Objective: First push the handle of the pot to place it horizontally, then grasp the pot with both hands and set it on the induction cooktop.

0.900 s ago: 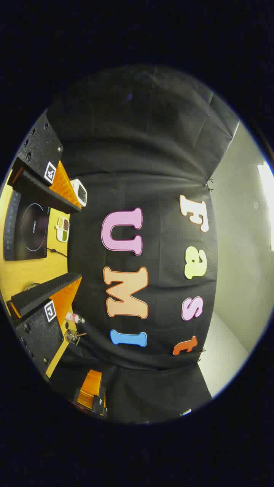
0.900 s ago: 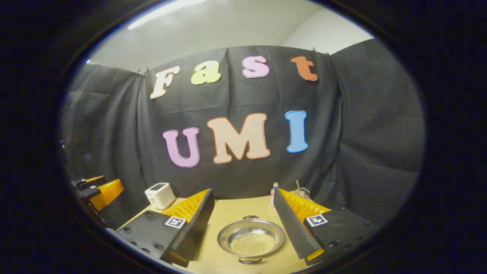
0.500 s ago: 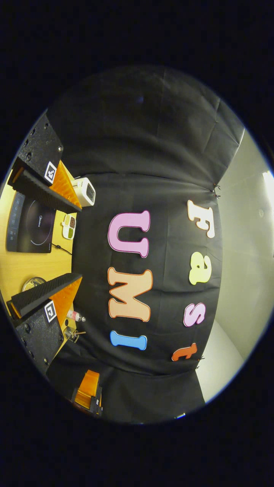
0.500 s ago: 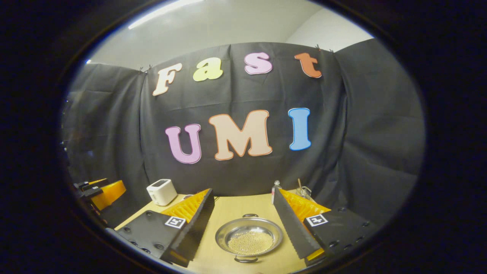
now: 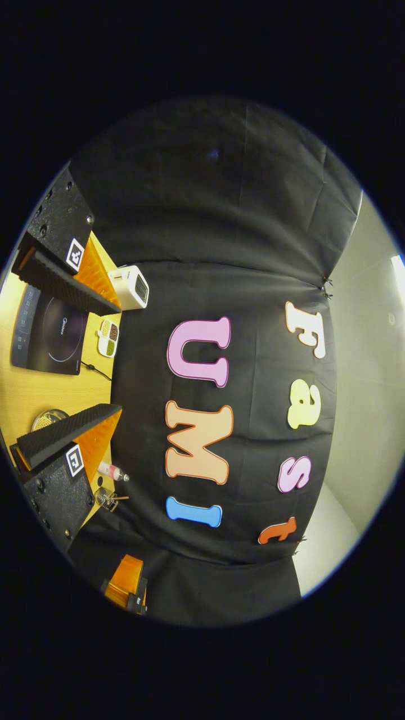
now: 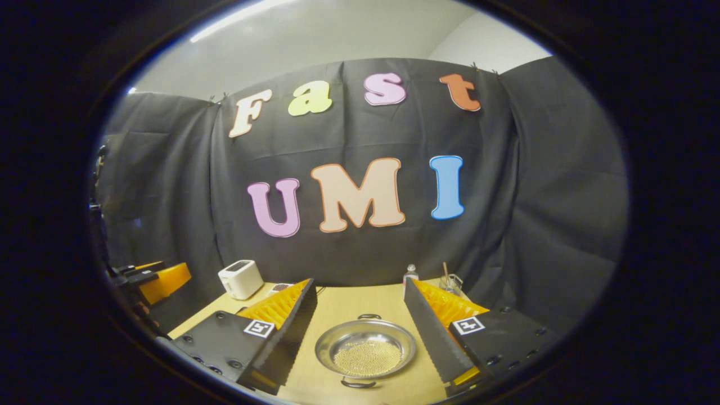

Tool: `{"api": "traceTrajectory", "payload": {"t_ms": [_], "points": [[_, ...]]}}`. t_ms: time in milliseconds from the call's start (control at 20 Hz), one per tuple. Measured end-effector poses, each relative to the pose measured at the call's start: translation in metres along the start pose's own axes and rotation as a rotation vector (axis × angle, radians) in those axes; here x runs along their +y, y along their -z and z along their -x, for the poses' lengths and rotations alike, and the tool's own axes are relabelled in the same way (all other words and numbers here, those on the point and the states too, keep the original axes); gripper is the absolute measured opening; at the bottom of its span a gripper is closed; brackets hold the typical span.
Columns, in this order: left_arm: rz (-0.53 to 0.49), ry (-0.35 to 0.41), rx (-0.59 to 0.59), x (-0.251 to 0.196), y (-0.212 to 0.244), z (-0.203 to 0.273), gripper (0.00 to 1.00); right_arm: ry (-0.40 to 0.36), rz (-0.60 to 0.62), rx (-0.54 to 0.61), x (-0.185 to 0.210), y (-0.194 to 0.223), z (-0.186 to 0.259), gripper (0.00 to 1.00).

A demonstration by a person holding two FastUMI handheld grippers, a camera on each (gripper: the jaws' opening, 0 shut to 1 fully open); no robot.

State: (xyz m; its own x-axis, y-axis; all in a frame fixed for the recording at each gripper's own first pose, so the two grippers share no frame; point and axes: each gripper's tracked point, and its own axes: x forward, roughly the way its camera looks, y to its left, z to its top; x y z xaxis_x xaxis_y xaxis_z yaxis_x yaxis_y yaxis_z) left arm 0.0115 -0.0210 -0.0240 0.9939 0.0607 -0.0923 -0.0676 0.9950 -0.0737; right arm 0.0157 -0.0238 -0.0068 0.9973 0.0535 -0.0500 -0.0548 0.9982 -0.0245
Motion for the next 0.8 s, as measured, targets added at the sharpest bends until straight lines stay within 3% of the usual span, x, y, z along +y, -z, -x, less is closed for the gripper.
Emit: {"api": "traceTrajectory", "payload": {"t_ms": [300, 400, 550, 600, 650, 700, 800], "points": [[-0.004, -0.003, -0.014, 0.003, -0.001, -0.003, 0.96, 0.001, -0.001, 0.021, -0.001, 0.011, -0.009, 0.93], [-0.005, -0.004, -0.01, 0.005, 0.003, -0.004, 0.96, -0.012, -0.003, 0.039, 0.003, 0.018, -0.011, 0.98], [-0.003, -0.003, -0.007, 0.007, 0.004, -0.004, 0.96, -0.023, -0.009, 0.063, 0.008, 0.029, -0.014, 0.87], [-0.004, -0.002, -0.006, 0.008, 0.005, -0.005, 0.96, -0.024, -0.009, 0.069, 0.009, 0.031, -0.014, 0.93], [-0.005, 0.002, -0.005, 0.007, 0.006, -0.007, 0.96, -0.021, -0.007, 0.074, 0.008, 0.033, -0.015, 0.84], [-0.006, 0.005, -0.004, 0.007, 0.006, -0.008, 0.91, -0.03, -0.014, 0.077, 0.01, 0.035, -0.014, 0.84], [-0.008, 0.008, -0.004, 0.006, 0.007, -0.009, 0.95, -0.038, -0.021, 0.094, 0.014, 0.041, -0.017, 0.62]]}}
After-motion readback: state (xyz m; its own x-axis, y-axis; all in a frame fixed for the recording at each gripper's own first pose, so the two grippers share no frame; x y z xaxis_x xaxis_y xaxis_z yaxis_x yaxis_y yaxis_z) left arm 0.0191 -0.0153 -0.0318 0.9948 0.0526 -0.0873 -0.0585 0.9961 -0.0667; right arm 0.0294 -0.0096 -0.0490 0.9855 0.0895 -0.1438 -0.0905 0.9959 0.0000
